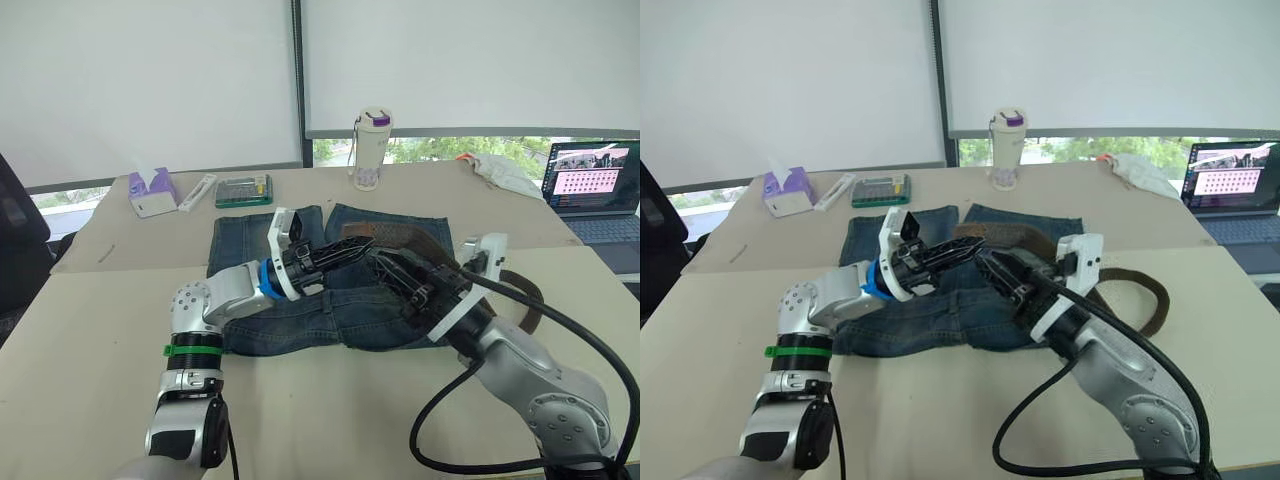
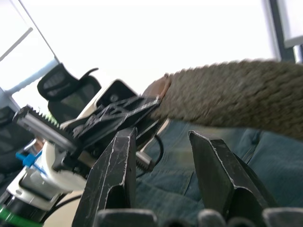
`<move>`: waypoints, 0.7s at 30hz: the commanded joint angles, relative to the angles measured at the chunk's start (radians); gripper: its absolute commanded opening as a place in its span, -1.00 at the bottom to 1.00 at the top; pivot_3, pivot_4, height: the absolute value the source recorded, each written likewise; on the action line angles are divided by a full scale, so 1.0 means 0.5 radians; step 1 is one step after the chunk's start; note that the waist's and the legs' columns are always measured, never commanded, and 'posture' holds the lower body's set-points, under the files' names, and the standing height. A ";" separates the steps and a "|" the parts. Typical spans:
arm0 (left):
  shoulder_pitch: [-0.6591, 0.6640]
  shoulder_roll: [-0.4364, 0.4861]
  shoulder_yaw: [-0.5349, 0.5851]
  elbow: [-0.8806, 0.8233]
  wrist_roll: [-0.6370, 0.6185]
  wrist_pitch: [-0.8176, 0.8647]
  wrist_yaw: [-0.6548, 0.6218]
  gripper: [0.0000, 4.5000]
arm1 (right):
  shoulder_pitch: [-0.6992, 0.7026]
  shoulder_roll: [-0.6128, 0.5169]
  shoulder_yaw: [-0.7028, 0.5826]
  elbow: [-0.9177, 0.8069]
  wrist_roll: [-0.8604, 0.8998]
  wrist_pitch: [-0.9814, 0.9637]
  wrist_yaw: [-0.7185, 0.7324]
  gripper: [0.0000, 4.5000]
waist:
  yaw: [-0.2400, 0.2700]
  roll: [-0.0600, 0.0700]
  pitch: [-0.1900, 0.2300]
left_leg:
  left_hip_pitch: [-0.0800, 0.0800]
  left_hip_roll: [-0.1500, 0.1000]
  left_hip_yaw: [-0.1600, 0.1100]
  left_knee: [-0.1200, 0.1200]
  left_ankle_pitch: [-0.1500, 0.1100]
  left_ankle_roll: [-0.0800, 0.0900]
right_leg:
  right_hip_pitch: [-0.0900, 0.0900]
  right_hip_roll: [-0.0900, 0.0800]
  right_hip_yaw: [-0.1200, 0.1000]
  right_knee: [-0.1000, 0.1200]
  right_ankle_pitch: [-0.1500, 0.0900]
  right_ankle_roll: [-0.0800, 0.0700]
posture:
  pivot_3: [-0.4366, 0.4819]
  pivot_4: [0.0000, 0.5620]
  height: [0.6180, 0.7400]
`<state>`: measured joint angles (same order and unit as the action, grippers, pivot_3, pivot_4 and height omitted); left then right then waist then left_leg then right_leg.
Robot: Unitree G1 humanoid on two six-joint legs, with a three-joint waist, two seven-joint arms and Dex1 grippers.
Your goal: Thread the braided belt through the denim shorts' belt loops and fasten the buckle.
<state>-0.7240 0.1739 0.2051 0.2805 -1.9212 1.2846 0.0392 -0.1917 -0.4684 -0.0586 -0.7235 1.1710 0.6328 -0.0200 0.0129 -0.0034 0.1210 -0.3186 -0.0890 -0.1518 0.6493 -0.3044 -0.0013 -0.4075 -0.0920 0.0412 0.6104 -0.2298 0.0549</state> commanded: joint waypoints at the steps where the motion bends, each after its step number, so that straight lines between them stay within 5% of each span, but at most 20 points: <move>1: -0.005 0.000 -0.045 -0.103 -0.102 -0.072 0.022 -1.00 | -0.042 0.044 -0.061 -0.071 0.011 -0.081 0.029 -0.12 | -0.001 0.000 0.000 | 0.000 0.000 0.000 0.000 0.000 0.000 | 0.000 0.000 0.000 0.000 0.000 0.000 | -0.05 -0.47 1.00; 21: -0.027 0.030 -0.064 -0.109 -0.102 -0.104 0.040 -1.00 | -0.048 0.323 -0.098 -0.078 -0.110 -0.154 -0.143 -0.12 | -0.002 0.001 0.000 | 0.000 -0.001 0.000 -0.004 0.001 -0.001 | -0.003 0.001 0.001 0.000 0.000 0.000 | -0.05 -0.47 1.00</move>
<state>-0.7237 0.1789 0.1790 0.2508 -1.9502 1.2161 0.0687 -0.2072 -0.3201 -0.0657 -0.7274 1.0895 0.5971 -0.0817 0.0121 -0.0031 0.1208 -0.3186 -0.0892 -0.1517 0.6472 -0.3039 -0.0021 -0.4092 -0.0916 0.0415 0.6105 -0.2297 0.0547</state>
